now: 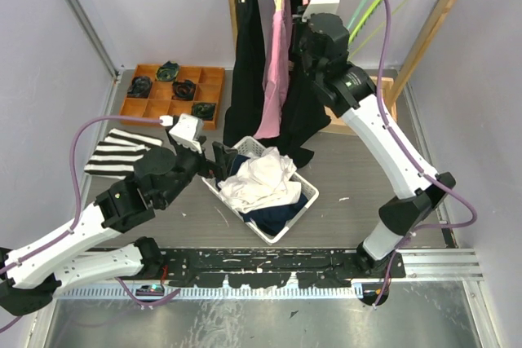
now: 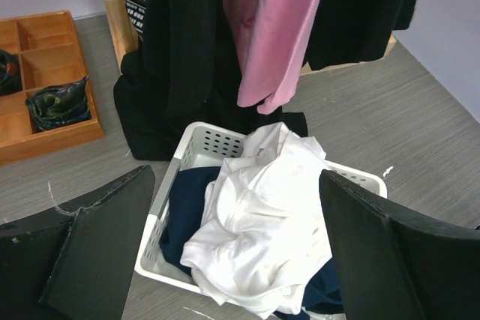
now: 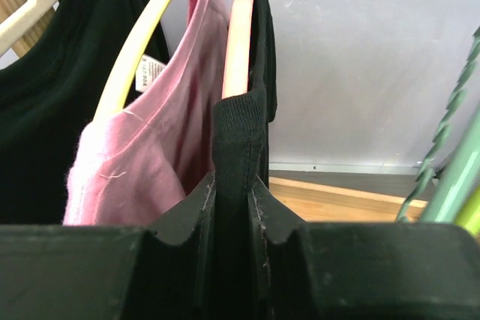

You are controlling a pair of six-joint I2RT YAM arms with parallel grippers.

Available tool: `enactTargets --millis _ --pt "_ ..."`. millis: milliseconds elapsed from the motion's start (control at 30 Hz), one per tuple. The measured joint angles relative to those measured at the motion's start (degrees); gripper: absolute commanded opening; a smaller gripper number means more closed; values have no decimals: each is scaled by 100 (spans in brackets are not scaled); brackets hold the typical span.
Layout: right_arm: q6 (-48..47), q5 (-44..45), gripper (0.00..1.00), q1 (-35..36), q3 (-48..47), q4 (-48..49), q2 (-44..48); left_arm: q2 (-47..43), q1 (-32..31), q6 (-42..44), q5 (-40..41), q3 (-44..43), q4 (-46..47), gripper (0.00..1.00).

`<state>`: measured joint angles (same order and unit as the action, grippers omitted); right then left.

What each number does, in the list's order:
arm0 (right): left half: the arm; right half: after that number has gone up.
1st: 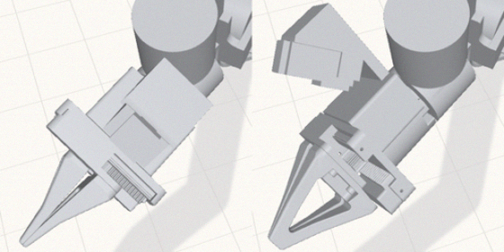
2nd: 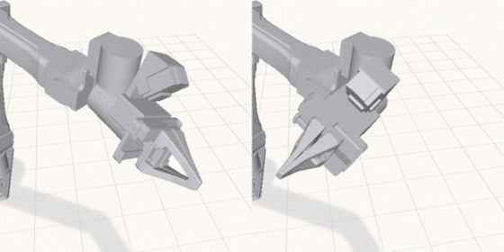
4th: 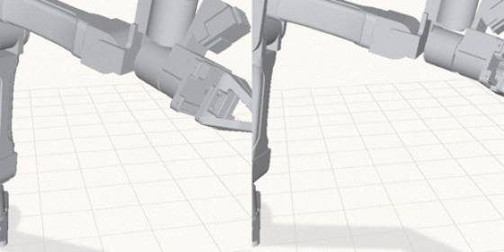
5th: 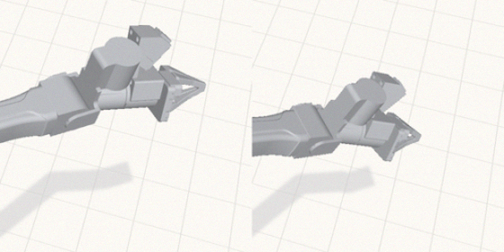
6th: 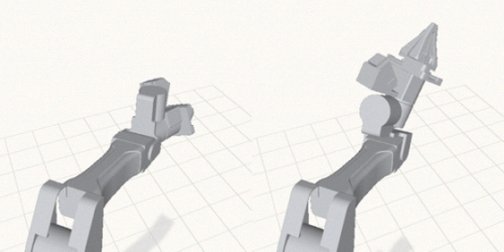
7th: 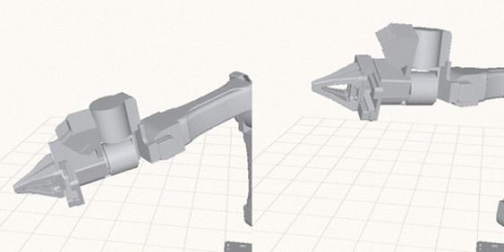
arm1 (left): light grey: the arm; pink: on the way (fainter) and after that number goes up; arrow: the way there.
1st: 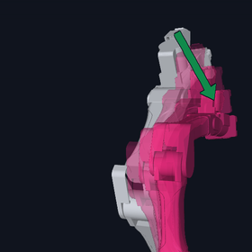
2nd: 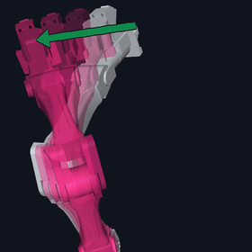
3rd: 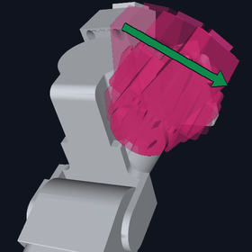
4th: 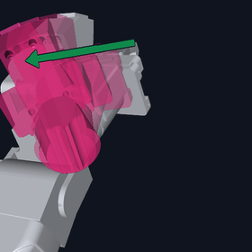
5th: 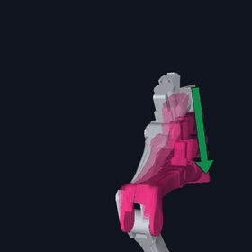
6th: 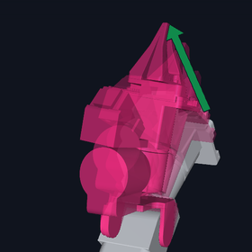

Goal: Remove the t-shirt from the hanger
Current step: Pick up the hanger from the clothesline.

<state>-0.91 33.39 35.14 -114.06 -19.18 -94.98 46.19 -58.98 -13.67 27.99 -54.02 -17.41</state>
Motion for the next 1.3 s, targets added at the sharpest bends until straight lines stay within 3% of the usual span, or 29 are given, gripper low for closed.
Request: enactTargets --millis 733,1033,1300 --pt "-170 -466 1 -33 1071 79 1362 85 0 109 -407 -72 221 98" --pt "197 -964 1 -33 2179 -144 2640 258 0 417 -758 -734 555 98" --pt "282 -1388 1 -33 2675 -295 3727 1069 0 684 -1204 -1591 1021 98"
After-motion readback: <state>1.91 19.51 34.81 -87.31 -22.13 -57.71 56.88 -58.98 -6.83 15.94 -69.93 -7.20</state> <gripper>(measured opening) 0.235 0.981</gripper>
